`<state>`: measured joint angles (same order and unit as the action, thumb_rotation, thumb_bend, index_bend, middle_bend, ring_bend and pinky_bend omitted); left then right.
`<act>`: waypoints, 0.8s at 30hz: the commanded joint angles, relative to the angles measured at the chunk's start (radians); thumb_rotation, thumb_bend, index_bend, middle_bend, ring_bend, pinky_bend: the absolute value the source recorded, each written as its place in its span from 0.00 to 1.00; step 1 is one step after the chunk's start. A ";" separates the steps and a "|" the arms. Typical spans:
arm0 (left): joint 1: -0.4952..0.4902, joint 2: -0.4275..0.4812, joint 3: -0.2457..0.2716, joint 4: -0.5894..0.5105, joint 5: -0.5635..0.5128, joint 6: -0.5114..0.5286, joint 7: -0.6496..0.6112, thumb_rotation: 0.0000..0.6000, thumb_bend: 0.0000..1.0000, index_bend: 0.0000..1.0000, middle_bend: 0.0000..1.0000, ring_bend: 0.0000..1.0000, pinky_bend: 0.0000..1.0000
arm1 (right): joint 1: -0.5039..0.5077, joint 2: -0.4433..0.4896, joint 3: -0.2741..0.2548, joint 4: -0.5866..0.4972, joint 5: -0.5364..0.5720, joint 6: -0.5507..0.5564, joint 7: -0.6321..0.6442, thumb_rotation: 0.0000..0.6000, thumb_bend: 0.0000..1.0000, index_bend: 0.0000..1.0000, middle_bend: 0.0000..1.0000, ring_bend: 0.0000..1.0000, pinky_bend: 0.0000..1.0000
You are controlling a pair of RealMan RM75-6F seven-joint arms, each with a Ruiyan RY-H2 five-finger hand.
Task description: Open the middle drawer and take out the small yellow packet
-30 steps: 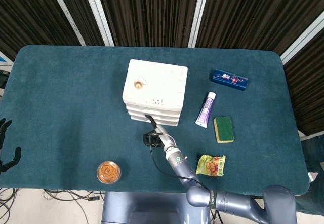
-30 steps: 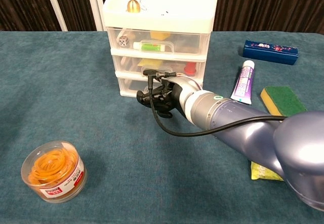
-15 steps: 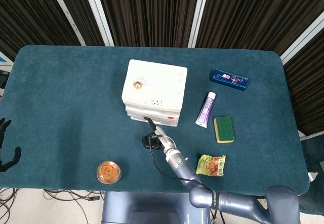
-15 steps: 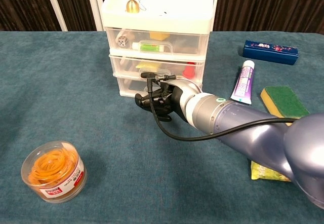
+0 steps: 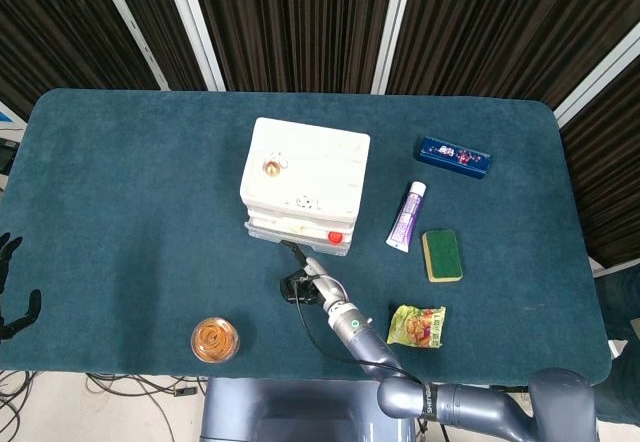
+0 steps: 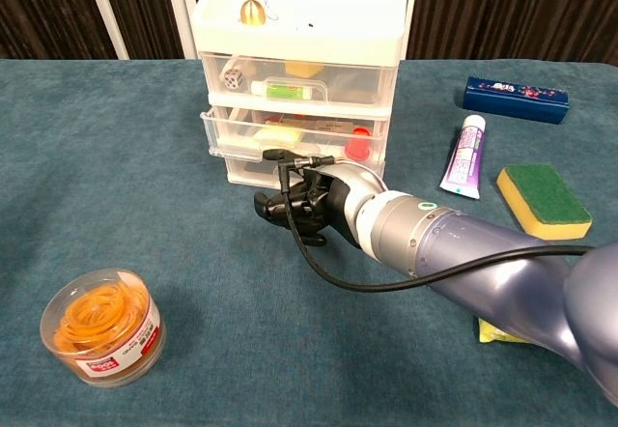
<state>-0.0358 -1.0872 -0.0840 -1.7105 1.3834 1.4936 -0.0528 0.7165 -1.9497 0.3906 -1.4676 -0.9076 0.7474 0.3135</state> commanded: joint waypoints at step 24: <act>0.000 0.000 0.000 0.000 -0.001 -0.001 0.003 1.00 0.46 0.04 0.02 0.00 0.00 | -0.026 0.014 -0.043 -0.047 -0.047 -0.001 0.028 1.00 0.64 0.00 0.86 0.99 0.94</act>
<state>-0.0356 -1.0872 -0.0840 -1.7103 1.3822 1.4927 -0.0494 0.6912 -1.9356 0.3477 -1.5140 -0.9542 0.7467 0.3412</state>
